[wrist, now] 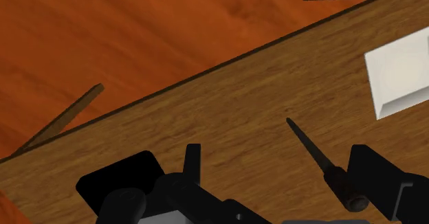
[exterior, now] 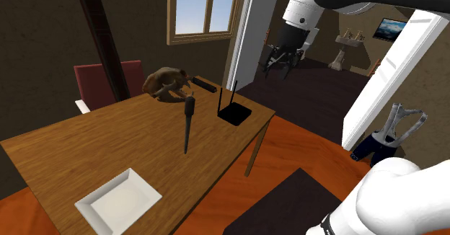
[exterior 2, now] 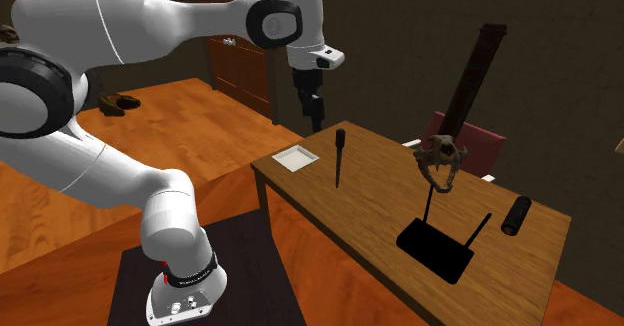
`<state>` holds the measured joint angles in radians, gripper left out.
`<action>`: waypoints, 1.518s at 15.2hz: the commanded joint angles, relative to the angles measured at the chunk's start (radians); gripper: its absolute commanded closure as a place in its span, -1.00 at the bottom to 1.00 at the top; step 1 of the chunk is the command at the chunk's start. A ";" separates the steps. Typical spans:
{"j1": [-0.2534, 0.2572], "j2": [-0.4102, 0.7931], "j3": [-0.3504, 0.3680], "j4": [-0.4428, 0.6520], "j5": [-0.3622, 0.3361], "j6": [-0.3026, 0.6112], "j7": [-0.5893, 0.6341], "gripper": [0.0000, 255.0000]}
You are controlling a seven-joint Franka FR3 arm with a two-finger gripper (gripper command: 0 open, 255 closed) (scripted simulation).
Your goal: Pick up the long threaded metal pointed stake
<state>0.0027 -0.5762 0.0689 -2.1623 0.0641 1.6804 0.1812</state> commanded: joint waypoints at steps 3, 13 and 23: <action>0.007 0.170 0.055 0.106 0.012 0.005 0.082 -1.00; 0.042 0.618 0.149 0.460 -0.011 -0.050 0.279 -1.00; 0.120 1.044 0.170 0.896 -0.050 -0.181 0.418 -1.00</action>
<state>0.1193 0.4454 0.2398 -1.2834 0.0164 1.4990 0.5960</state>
